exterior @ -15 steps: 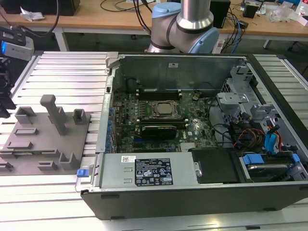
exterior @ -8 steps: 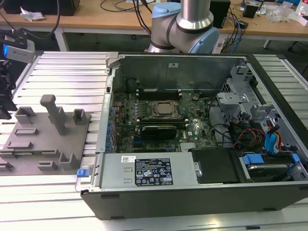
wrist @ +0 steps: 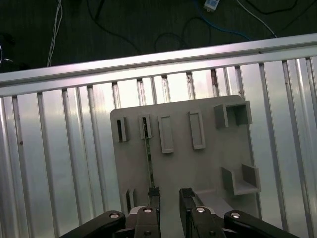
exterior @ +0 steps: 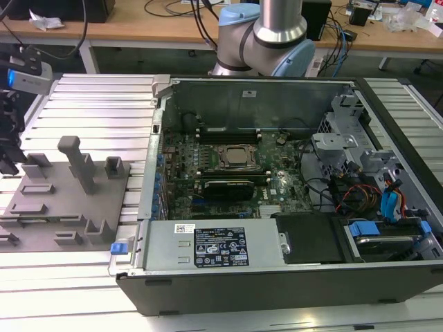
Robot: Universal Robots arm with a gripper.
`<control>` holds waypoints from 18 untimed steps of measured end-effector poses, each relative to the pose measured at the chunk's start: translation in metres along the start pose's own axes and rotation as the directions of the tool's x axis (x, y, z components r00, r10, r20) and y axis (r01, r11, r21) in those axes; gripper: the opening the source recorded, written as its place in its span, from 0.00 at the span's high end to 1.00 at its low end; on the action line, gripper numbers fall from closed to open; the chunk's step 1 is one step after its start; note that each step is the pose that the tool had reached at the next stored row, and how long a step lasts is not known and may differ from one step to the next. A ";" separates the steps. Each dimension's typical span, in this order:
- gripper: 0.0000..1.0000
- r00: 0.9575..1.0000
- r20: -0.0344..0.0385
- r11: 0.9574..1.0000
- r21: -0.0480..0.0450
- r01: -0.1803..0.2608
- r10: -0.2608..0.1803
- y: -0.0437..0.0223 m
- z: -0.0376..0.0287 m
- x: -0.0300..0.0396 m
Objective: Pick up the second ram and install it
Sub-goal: 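Pick up the second ram and move it above second insertion slot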
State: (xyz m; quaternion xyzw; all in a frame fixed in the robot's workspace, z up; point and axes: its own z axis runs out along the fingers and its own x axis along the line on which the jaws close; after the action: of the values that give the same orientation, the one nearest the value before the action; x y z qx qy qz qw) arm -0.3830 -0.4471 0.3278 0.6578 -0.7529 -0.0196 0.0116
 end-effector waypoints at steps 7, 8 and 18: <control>0.70 1.000 0.000 1.000 0.000 0.000 0.000 -0.0003 0.0058 0.0001; 0.70 1.000 0.000 1.000 0.000 0.000 0.000 -0.0003 0.0068 0.0001; 0.70 1.000 0.000 1.000 0.000 0.000 0.000 -0.0008 0.0168 0.0005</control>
State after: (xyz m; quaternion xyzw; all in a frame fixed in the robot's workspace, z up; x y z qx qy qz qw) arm -0.3830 -0.4474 0.3110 0.6578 -0.7529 -0.0195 0.0115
